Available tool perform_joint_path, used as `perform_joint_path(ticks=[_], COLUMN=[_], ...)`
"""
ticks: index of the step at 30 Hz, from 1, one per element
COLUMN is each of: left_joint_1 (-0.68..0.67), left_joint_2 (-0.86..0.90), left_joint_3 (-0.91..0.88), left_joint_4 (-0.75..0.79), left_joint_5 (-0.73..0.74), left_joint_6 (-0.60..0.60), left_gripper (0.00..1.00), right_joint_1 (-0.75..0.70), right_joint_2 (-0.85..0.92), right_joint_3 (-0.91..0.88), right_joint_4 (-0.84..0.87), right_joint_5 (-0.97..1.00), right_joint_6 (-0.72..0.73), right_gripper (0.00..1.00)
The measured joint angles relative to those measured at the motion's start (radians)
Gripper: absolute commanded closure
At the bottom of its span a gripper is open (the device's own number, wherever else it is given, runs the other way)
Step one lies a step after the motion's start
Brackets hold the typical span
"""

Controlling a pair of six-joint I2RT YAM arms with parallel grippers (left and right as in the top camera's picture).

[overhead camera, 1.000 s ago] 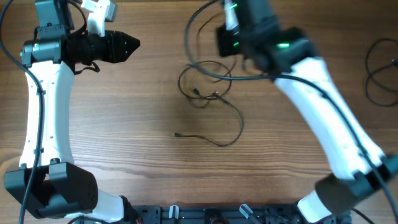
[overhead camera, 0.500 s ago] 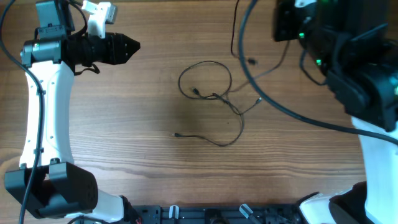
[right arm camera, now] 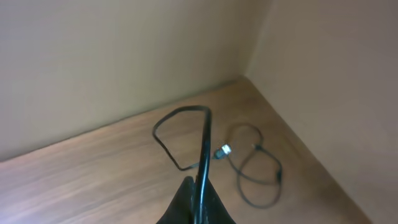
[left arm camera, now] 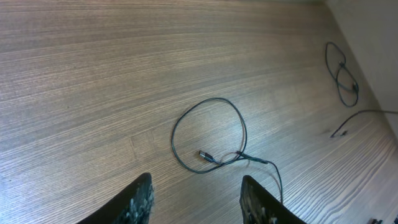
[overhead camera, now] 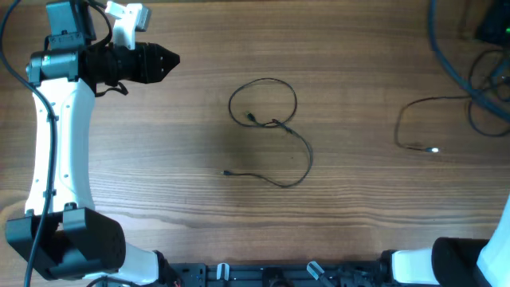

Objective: Untangle cables
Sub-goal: 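Release the cable at the right edge and hold the right gripper above it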

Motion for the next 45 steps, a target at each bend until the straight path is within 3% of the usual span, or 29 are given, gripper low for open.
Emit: perform_joint_path(ticks=[7, 12, 34, 40, 45], left_joint_1=[0.0, 0.0, 0.0, 0.0, 0.0], left_joint_2=[0.0, 0.0, 0.0, 0.0, 0.0], left_joint_3=[0.0, 0.0, 0.0, 0.0, 0.0], left_joint_4=[-0.002, -0.002, -0.029, -0.032, -0.032], left_joint_5=[0.0, 0.0, 0.001, 0.001, 0.001], left_joint_6=[0.0, 0.0, 0.0, 0.0, 0.0], left_gripper=[0.52, 0.52, 0.53, 0.52, 0.52], right_joint_1=[-0.233, -0.375, -1.028, -1.059, -1.059], right_joint_2=[0.016, 0.063, 0.182, 0.2, 0.315], right_joint_3=[0.001, 0.001, 0.022, 0.031, 0.035], right_joint_4=[-0.145, -0.168, -0.037, -0.011, -0.045], right_joint_5=[-0.021, -0.136, -0.492, -0.508, -0.49], right_joint_6=[0.115, 0.132, 0.176, 0.193, 0.214], right_gripper=[0.96, 0.96, 0.96, 0.96, 0.96])
